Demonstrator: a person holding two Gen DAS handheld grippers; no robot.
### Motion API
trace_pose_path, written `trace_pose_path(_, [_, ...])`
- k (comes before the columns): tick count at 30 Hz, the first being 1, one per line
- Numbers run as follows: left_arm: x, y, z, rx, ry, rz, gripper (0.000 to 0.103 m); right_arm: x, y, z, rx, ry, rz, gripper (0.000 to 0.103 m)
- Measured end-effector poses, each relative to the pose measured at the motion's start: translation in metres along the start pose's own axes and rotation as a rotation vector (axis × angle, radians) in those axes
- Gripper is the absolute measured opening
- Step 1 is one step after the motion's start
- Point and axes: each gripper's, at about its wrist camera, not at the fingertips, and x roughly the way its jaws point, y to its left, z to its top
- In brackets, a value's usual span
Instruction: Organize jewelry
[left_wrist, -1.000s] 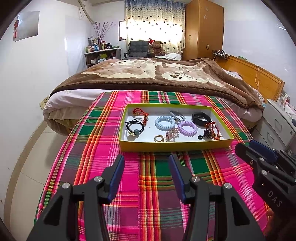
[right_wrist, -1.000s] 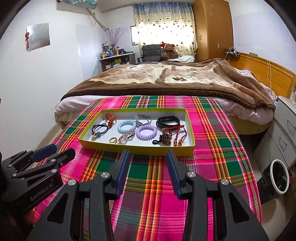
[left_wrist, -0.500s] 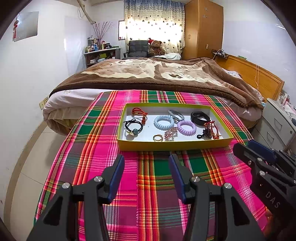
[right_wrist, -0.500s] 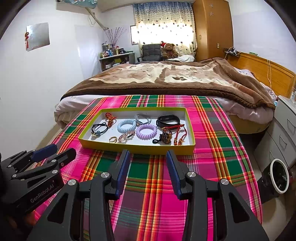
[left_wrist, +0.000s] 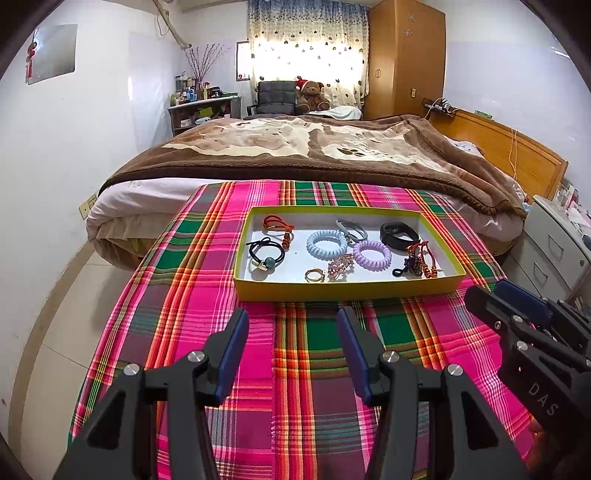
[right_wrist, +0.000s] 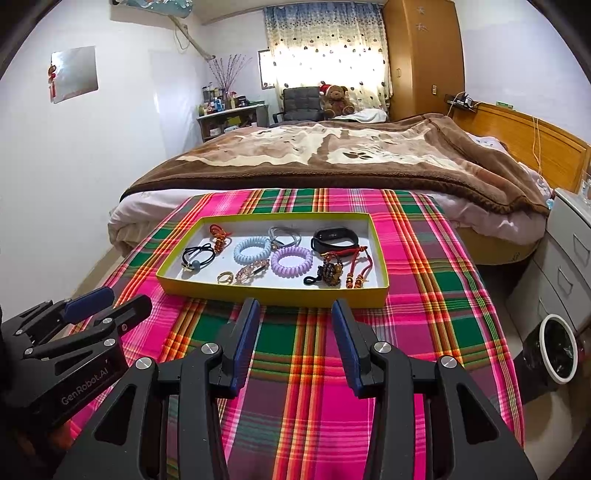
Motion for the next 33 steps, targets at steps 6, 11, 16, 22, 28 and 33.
trace_pose_path(6, [0.0005, -0.001, 0.0004, 0.003, 0.002, -0.002, 0.052, -0.0001, -0.0002, -0.0006, 0.0, 0.0, 0.0, 0.042])
trace_pose_path(11, [0.0003, -0.0016, 0.0003, 0.002, 0.001, -0.001, 0.052, -0.0001, 0.0, -0.0008, 0.0, 0.003, -0.002, 0.042])
trace_pose_path(16, [0.001, -0.002, -0.0009, 0.004, 0.005, 0.001, 0.052, -0.0001, 0.0001, -0.0016, 0.002, 0.003, -0.003, 0.042])
trace_pose_path(22, [0.0011, -0.002, -0.0017, 0.004, 0.007, -0.004, 0.052, 0.0004, 0.0, -0.0017, 0.002, 0.003, -0.003, 0.042])
trace_pose_path(28, [0.0011, -0.0018, -0.0016, 0.004, 0.008, -0.002, 0.052, 0.0008, 0.0001, -0.002, 0.003, 0.007, -0.003, 0.042])
trace_pose_path(33, [0.0018, -0.0011, -0.0022, 0.002, 0.014, -0.004, 0.052, 0.0017, -0.0007, -0.0027, 0.003, 0.01, -0.002, 0.042])
